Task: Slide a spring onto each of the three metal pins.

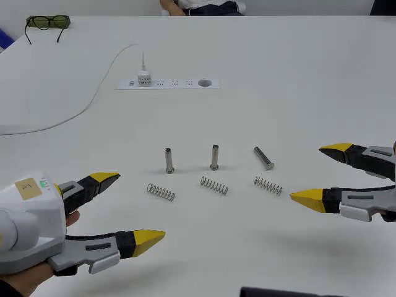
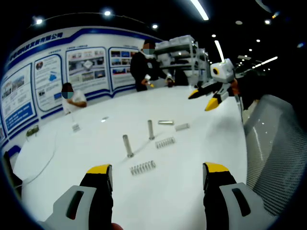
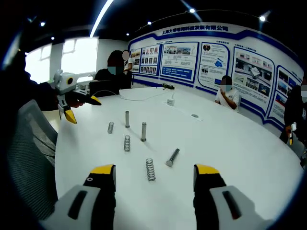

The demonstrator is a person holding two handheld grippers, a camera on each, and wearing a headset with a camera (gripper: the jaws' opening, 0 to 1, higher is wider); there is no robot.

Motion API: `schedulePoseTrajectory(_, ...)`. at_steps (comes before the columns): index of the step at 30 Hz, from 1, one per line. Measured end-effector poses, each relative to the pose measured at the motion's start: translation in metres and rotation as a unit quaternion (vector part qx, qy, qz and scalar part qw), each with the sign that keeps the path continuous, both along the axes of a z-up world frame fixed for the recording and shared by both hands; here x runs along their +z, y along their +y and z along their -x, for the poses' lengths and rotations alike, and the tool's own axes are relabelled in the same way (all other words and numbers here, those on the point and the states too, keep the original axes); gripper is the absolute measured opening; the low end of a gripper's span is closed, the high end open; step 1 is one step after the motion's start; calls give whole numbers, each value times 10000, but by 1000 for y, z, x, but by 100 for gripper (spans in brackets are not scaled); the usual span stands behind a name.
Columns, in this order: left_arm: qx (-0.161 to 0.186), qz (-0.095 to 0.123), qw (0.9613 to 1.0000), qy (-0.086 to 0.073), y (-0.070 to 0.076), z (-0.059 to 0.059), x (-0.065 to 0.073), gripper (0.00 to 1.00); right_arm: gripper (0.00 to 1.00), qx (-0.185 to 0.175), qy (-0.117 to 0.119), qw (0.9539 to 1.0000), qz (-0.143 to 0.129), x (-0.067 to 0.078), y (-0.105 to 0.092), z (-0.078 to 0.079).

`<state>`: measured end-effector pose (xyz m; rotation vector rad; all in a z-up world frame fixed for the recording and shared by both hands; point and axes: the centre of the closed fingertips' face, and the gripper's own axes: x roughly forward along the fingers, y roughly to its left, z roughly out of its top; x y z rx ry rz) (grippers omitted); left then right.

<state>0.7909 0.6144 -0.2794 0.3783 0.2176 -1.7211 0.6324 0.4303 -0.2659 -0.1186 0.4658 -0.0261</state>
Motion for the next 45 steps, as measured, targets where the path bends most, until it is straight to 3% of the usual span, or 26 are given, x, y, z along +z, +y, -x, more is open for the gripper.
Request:
schedulePoseTrajectory(12,72,-14,10000,17,1,1,0,78,64,20,-13,10000,29,5,-2,-4)
schedulePoseTrajectory(22,95,-3,10000,22,1,4,1,79,58,-30,115,9999,3,6,-14,-14)
schedulePoseTrajectory(35,156,31,9999,61,1,6,1,79,45,-236,392,9989,100,8,-34,-44)
schedulePoseTrajectory(45,186,34,9998,97,2,5,-1,79,38,-447,700,9965,57,-11,-47,-67)
